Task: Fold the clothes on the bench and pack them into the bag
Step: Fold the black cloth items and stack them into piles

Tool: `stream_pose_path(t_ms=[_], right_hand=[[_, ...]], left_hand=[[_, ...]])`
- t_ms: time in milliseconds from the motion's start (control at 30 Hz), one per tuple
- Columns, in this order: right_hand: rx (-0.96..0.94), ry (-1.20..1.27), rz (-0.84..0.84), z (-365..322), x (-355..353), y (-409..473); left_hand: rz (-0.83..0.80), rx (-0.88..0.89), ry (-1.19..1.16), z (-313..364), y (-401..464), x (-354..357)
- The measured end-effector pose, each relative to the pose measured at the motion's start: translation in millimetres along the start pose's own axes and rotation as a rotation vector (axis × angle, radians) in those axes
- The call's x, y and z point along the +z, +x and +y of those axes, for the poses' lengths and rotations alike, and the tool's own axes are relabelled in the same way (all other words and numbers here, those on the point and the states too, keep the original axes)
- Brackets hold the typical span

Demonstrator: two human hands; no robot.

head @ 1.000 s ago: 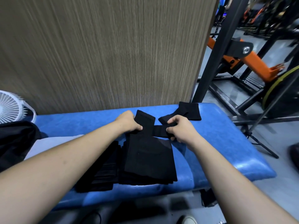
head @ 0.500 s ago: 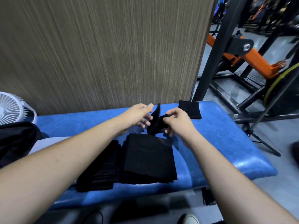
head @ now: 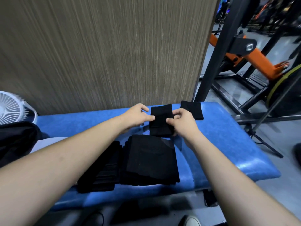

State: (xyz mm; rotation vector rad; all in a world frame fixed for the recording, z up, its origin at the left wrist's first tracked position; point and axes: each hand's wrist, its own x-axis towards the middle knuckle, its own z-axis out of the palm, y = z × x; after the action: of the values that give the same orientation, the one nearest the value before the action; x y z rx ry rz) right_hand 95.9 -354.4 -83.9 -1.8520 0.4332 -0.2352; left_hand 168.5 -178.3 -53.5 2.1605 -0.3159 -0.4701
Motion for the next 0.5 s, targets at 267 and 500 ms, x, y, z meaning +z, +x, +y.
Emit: stream_pose_path(t_ms=[267, 500], right_hand=[[-0.123, 0.240, -0.036, -39, 3, -24], [-0.202, 0.152, -0.208, -69, 29, -60]], left_hand=[[0.069, 0.109, -0.208, 9, -33, -37], [0.162, 0.149, -0.214, -8, -103, -74]])
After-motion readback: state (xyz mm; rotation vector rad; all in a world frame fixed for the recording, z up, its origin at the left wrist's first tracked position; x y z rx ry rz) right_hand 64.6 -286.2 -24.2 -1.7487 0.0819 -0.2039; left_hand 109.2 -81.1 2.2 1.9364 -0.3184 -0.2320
